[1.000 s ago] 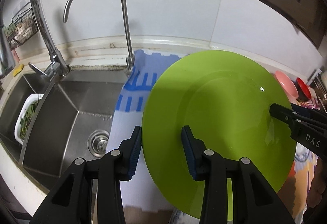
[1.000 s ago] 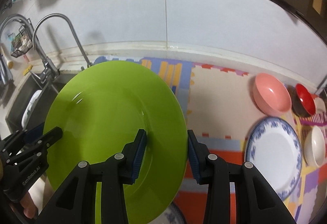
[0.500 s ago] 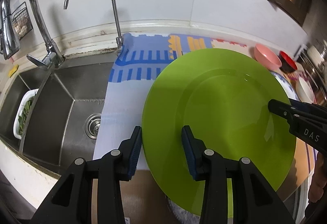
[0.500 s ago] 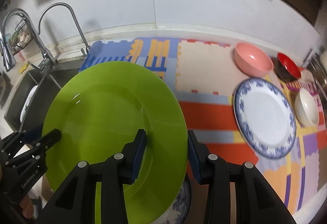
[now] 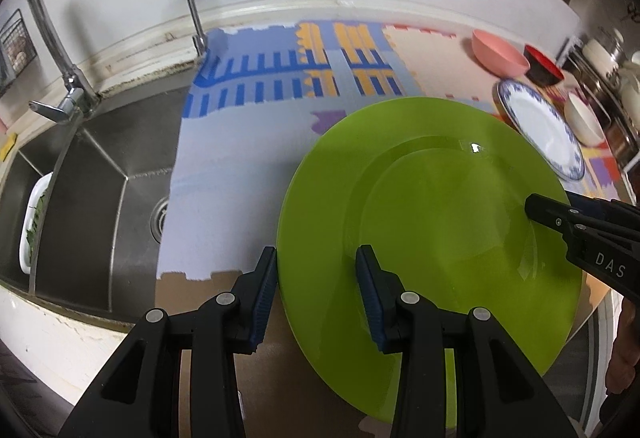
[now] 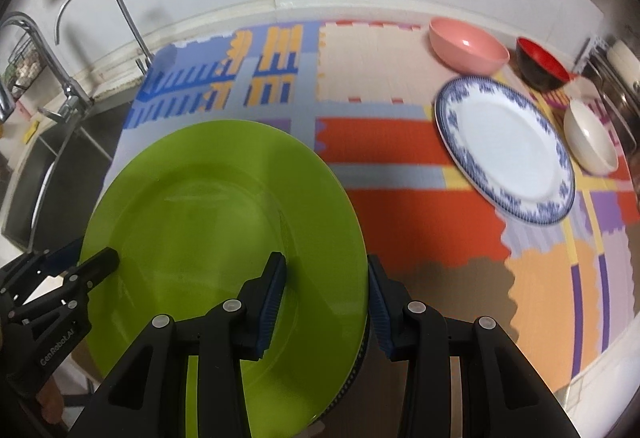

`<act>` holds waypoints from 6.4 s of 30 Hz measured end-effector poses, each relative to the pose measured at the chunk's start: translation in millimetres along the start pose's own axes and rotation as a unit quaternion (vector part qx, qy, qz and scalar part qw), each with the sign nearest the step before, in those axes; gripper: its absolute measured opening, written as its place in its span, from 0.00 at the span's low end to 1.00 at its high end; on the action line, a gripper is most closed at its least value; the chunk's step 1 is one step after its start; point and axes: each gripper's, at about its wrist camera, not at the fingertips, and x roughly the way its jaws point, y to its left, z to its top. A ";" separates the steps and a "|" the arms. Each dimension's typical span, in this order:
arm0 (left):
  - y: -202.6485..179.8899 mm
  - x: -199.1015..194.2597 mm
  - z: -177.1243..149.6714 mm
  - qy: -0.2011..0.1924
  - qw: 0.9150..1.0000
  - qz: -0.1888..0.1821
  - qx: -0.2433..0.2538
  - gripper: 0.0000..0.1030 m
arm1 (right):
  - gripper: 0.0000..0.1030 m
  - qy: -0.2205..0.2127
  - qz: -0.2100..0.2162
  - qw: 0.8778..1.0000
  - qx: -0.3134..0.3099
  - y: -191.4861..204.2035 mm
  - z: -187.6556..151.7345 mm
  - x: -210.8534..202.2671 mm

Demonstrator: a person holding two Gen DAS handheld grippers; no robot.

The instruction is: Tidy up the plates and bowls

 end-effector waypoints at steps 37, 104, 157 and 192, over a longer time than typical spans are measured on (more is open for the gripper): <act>-13.9 33.5 -18.1 0.041 0.998 -0.002 0.036 0.48 | 0.46 0.045 -0.007 0.999 0.012 -5.2 -28.4 29.8; -260.5 27.8 130.5 -0.074 0.993 0.018 0.094 0.71 | 0.46 -0.078 -0.059 0.992 0.075 -273.3 50.0 -4.8; -294.4 160.8 189.1 0.030 0.992 -0.038 0.121 0.36 | 0.36 -0.019 -0.050 0.991 0.121 -318.4 88.1 89.4; -220.7 62.6 126.1 -0.031 0.999 0.010 0.031 0.36 | 0.36 -0.046 -0.008 0.998 0.048 -233.9 62.2 17.9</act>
